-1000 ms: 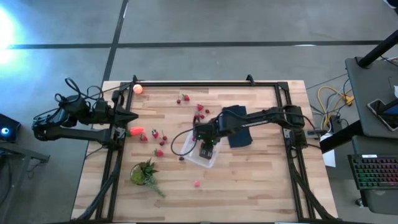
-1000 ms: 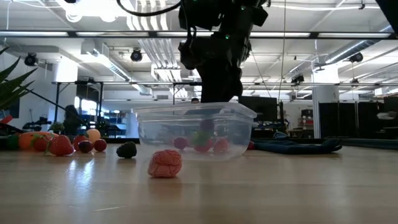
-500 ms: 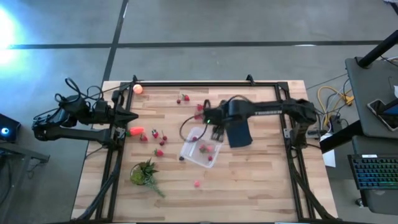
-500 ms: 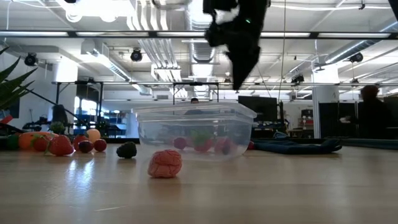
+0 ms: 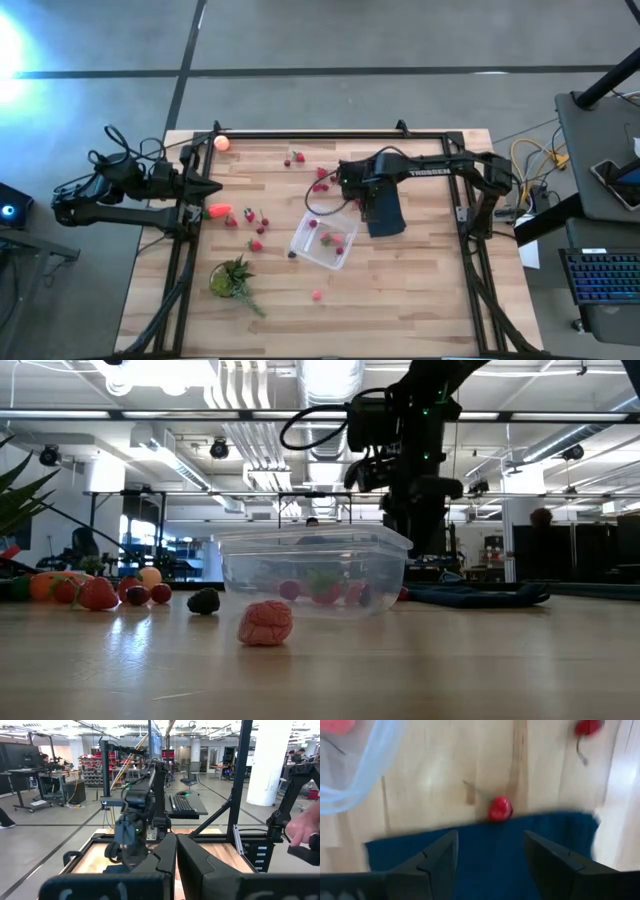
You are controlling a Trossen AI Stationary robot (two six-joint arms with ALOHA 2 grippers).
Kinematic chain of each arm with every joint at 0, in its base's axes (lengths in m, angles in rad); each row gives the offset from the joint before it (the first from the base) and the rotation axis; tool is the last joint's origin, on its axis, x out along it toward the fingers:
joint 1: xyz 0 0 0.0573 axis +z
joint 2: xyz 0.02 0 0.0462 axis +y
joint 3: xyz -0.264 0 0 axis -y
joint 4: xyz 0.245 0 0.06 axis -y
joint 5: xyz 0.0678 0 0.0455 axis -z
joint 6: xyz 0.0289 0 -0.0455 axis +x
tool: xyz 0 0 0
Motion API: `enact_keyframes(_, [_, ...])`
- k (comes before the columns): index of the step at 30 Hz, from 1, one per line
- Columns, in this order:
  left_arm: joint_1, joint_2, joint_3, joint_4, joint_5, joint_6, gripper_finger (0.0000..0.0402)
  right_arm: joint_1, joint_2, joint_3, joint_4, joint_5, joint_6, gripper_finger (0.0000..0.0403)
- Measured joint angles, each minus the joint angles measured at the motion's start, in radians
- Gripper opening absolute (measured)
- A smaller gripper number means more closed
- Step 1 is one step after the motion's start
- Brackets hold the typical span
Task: Pick and placing Produce into tupperware
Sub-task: Put the red cherry into the transparent bin
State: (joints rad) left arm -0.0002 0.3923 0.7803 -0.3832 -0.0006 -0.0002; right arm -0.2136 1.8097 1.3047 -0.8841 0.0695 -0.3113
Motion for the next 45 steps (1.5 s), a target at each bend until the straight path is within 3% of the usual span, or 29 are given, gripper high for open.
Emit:
enact_keyframes(6, [0.000, 0.000, 0.000, 0.000, 0.000, 0.000, 0.0000, -0.006, 0.002, -0.055, 0.110, 0.011, -0.184, 0.0214])
enact_keyframes(15, [0.000, 0.000, 0.000, 0.000, 0.000, 0.000, 0.0000, -0.014, 0.004, -0.139, 0.185, 0.006, -0.246, 0.0214])
enact_keyframes(39, [0.000, 0.000, 0.000, 0.000, 0.000, 0.000, 0.0000, -0.014, 0.004, -0.265, 0.432, 0.013, -0.217, 0.0214])
enact_keyframes(45, [0.000, 0.000, 0.000, 0.000, 0.000, 0.000, 0.0000, -0.014, 0.002, -0.281, 0.453, 0.043, -0.205, 0.0185])
